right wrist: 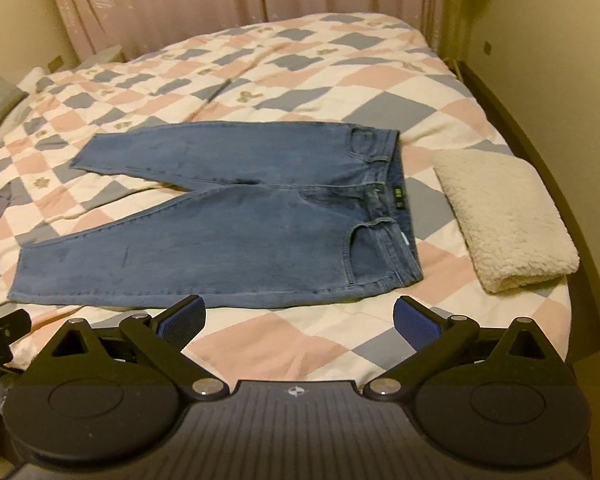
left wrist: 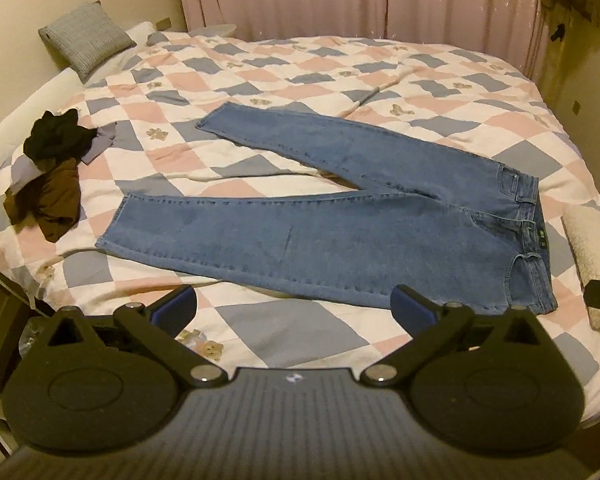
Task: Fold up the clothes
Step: 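Release the waistband and pull both tools back from the flattened jeans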
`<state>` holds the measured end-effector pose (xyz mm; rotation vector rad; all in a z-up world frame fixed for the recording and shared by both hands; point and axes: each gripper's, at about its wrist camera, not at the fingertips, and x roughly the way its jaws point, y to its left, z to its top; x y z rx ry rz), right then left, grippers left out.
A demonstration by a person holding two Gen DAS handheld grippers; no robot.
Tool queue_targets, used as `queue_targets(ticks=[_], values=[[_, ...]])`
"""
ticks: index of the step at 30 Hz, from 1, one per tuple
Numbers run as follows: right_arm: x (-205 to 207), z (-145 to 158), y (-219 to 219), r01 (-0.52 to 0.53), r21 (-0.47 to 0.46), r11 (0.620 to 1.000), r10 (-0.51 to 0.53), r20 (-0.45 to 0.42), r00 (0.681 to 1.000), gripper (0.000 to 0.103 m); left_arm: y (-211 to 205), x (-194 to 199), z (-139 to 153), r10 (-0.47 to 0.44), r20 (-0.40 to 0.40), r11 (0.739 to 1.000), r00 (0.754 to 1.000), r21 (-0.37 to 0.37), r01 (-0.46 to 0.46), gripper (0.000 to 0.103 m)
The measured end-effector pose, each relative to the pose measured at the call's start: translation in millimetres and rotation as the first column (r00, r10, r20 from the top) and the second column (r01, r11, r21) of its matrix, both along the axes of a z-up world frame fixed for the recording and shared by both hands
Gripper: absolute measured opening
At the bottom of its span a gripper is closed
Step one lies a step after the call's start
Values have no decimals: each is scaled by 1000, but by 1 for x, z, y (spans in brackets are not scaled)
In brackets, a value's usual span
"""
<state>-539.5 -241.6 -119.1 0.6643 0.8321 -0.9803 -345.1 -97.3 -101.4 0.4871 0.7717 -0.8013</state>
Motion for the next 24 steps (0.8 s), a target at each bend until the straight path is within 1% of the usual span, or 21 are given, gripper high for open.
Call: queue_targets(ticks=[5,10,18,24], values=[[-1,7,7,-25,-4,1000,25,29,999,103,9,-6,8,17,17,1000,1000,-4,-17,102],[-2,9,9,-42,-9,999,42,40,998,103,12,-11,11,20,43,999,999,28,-21,102],[-1,2,4,-37,34,999,36,31,999,103,9,-10,10,26,38,999,999,46,-28,102],[6,-4,-1,-28,62,998,26,26,999,103,6,0,3,30,26,998,999,62,-31,102]])
